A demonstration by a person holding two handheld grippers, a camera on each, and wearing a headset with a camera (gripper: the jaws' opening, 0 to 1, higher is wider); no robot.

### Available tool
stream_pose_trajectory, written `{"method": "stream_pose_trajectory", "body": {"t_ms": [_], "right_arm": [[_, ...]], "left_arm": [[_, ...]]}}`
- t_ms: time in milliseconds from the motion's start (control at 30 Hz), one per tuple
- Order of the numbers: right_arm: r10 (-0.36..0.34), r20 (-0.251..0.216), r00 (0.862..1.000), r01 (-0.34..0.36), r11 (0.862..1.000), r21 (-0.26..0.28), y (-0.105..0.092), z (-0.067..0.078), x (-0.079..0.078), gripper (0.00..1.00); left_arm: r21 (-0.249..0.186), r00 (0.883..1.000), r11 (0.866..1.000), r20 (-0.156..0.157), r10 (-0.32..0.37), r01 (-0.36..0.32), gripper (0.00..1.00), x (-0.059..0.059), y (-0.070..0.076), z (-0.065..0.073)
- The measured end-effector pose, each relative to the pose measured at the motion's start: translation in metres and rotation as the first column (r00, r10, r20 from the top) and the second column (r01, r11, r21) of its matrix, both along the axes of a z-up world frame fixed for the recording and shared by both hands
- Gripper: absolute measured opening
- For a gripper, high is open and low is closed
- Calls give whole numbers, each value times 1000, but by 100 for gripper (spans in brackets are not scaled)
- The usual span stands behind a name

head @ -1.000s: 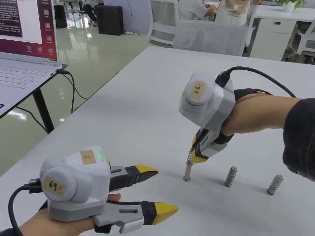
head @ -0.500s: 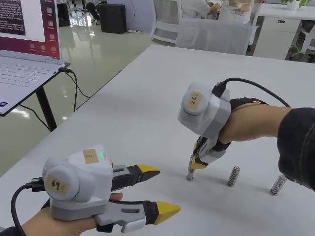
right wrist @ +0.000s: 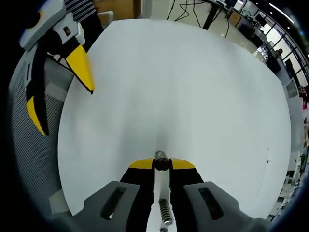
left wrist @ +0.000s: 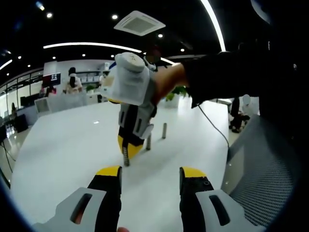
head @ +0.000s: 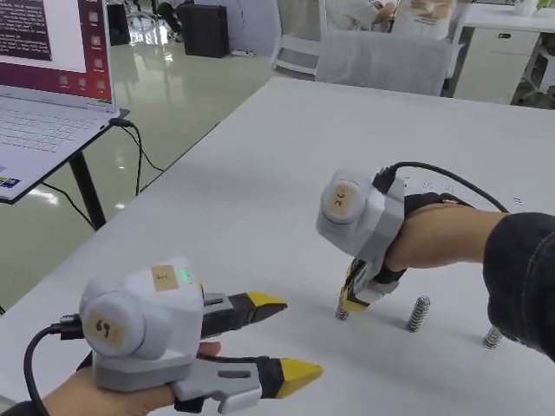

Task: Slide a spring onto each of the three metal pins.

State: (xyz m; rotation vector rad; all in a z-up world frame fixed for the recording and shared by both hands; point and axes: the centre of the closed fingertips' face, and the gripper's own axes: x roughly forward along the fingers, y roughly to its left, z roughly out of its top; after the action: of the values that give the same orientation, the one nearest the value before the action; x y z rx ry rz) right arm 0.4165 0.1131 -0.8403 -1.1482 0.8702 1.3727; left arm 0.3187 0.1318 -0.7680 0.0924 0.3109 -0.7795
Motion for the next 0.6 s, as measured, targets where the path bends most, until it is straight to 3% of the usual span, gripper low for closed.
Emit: {"method": "stream_pose_trajectory", "body": {"t_ms": [433, 600], "right_arm": [[4, 13, 1000, -4, 1000, -1, 2, -3, 1, 9], [17, 22, 1000, -17, 1000, 2, 1, -3, 2, 19]], "left_arm": [[-9, 1000, 1000, -3, 5, -5, 42, 1, 0, 1], [-9, 1000, 1000, -2, 4, -4, 42, 2, 0, 1]]}}
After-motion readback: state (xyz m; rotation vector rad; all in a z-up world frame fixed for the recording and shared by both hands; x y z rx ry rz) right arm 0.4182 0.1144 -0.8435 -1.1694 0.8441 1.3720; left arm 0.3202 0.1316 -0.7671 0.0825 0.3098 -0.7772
